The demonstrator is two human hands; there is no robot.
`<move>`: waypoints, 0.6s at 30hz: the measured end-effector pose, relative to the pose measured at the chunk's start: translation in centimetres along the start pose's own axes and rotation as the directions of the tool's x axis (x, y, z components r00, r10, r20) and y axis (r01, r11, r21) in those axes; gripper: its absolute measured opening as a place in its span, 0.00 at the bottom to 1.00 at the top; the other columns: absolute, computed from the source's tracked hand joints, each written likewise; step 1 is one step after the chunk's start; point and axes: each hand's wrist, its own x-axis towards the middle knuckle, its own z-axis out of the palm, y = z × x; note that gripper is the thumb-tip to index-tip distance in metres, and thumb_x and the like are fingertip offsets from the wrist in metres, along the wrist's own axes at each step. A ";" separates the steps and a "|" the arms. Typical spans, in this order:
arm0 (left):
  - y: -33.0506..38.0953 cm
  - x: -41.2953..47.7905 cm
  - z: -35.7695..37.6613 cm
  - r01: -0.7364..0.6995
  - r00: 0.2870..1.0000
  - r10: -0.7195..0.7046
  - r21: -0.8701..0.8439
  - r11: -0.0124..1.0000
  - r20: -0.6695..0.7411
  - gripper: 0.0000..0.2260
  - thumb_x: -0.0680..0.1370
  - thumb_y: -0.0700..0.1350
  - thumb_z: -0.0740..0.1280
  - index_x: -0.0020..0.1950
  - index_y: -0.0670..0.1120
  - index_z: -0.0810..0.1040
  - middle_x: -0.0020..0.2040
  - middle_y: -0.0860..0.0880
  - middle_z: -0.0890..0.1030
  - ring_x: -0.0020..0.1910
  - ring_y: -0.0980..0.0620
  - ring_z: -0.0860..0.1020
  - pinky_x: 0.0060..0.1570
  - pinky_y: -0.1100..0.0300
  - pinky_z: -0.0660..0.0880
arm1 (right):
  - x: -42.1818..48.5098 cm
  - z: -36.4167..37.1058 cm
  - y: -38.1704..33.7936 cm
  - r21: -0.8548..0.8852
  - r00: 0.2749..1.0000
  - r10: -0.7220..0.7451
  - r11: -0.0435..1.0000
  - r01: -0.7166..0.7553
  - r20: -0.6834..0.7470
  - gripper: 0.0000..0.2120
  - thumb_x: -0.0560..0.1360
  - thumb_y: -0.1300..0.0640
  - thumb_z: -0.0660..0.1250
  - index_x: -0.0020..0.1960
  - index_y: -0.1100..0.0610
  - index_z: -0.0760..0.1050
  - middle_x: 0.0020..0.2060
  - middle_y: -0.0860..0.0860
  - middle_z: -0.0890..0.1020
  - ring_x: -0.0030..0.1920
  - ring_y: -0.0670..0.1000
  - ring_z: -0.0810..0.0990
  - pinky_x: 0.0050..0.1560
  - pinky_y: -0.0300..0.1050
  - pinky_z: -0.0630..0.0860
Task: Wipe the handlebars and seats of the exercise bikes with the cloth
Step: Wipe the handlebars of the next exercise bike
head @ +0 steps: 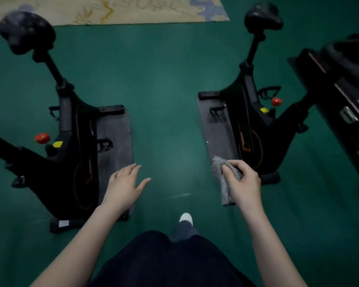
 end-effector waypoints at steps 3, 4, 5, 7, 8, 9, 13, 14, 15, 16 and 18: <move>1.7 0.7 -0.4 0.076 0.996 -0.079 -0.054 0.996 -0.037 0.28 0.80 0.61 0.55 0.75 0.48 0.62 0.75 0.49 0.64 0.74 0.51 0.61 0.73 0.52 0.57 | 4.1 -0.9 0.1 -0.009 0.998 -0.027 1.000 0.027 0.055 0.04 0.74 0.60 0.69 0.43 0.51 0.78 0.38 0.41 0.80 0.43 0.43 0.78 0.43 0.33 0.70; 2.0 0.8 -0.5 0.096 0.994 -0.099 -0.062 0.993 -0.046 0.28 0.80 0.61 0.56 0.75 0.47 0.62 0.75 0.49 0.64 0.74 0.51 0.61 0.73 0.52 0.57 | 5.3 -0.9 0.0 -0.017 0.997 -0.036 0.999 0.037 0.072 0.03 0.74 0.59 0.69 0.43 0.52 0.78 0.38 0.42 0.81 0.43 0.44 0.78 0.44 0.36 0.69; 2.2 0.9 -0.6 0.119 0.991 -0.123 -0.069 0.990 -0.052 0.27 0.80 0.61 0.56 0.75 0.47 0.63 0.75 0.49 0.64 0.74 0.51 0.61 0.73 0.52 0.57 | 6.2 -0.7 -0.2 -0.020 0.995 -0.045 0.999 0.047 0.091 0.03 0.74 0.59 0.69 0.43 0.52 0.79 0.38 0.42 0.81 0.44 0.45 0.78 0.45 0.38 0.69; 2.3 1.1 -0.8 0.175 0.982 -0.181 -0.096 0.980 -0.058 0.27 0.80 0.61 0.55 0.75 0.48 0.62 0.75 0.50 0.63 0.74 0.51 0.61 0.73 0.53 0.56 | 7.8 0.1 -0.7 -0.006 0.987 -0.071 0.997 0.072 0.145 0.03 0.74 0.59 0.70 0.43 0.53 0.79 0.39 0.43 0.81 0.44 0.45 0.79 0.46 0.38 0.70; 2.3 1.2 -0.9 0.204 0.976 -0.211 -0.106 0.973 -0.058 0.28 0.80 0.61 0.55 0.75 0.48 0.62 0.75 0.50 0.63 0.74 0.51 0.60 0.73 0.53 0.56 | 8.4 0.7 -1.1 0.004 0.980 -0.086 0.996 0.086 0.181 0.03 0.74 0.59 0.70 0.43 0.52 0.79 0.39 0.43 0.81 0.45 0.45 0.79 0.46 0.36 0.70; 2.2 1.5 -1.1 0.230 0.970 -0.238 -0.113 0.966 -0.058 0.28 0.80 0.61 0.55 0.76 0.48 0.62 0.76 0.50 0.63 0.74 0.51 0.60 0.73 0.53 0.56 | 9.0 1.5 -1.4 0.010 0.971 -0.102 0.995 0.102 0.218 0.03 0.74 0.60 0.70 0.43 0.52 0.79 0.39 0.43 0.82 0.45 0.45 0.79 0.45 0.32 0.70; 1.6 2.9 -1.7 0.310 0.945 -0.321 -0.148 0.939 -0.060 0.28 0.80 0.61 0.55 0.76 0.48 0.62 0.76 0.50 0.62 0.75 0.51 0.60 0.72 0.53 0.55 | 11.4 4.7 -3.4 -0.002 0.922 -0.185 0.980 0.197 0.339 0.05 0.73 0.60 0.70 0.42 0.51 0.78 0.39 0.45 0.82 0.43 0.43 0.78 0.42 0.23 0.67; 1.4 3.5 -1.8 0.324 0.940 -0.336 -0.157 0.933 -0.061 0.28 0.80 0.61 0.55 0.75 0.48 0.62 0.76 0.50 0.63 0.75 0.51 0.60 0.72 0.53 0.55 | 12.1 5.5 -3.9 0.001 0.909 -0.203 0.976 0.218 0.363 0.05 0.73 0.60 0.70 0.42 0.51 0.78 0.39 0.44 0.82 0.43 0.42 0.78 0.42 0.23 0.67; 1.1 4.1 -1.9 0.337 0.934 -0.351 -0.168 0.926 -0.059 0.27 0.80 0.61 0.55 0.75 0.48 0.62 0.76 0.49 0.63 0.75 0.51 0.60 0.72 0.53 0.55 | 12.9 6.4 -4.5 0.002 0.896 -0.221 0.971 0.239 0.386 0.05 0.73 0.60 0.70 0.42 0.51 0.78 0.39 0.44 0.81 0.43 0.40 0.78 0.42 0.22 0.67; 0.8 4.9 -2.0 0.351 0.929 -0.367 -0.182 0.918 -0.057 0.27 0.80 0.61 0.55 0.75 0.48 0.62 0.76 0.49 0.63 0.75 0.51 0.60 0.72 0.53 0.55 | 13.7 7.2 -5.0 0.003 0.882 -0.238 0.966 0.260 0.405 0.06 0.73 0.61 0.70 0.42 0.51 0.78 0.39 0.43 0.81 0.44 0.38 0.77 0.43 0.22 0.67; 0.0 6.8 -2.4 0.374 0.918 -0.394 -0.217 0.902 -0.054 0.27 0.80 0.60 0.55 0.75 0.48 0.62 0.76 0.49 0.63 0.75 0.51 0.59 0.72 0.53 0.54 | 15.5 8.9 -5.9 -0.002 0.862 -0.261 0.957 0.290 0.434 0.06 0.73 0.61 0.70 0.42 0.51 0.78 0.39 0.42 0.81 0.44 0.37 0.77 0.43 0.21 0.66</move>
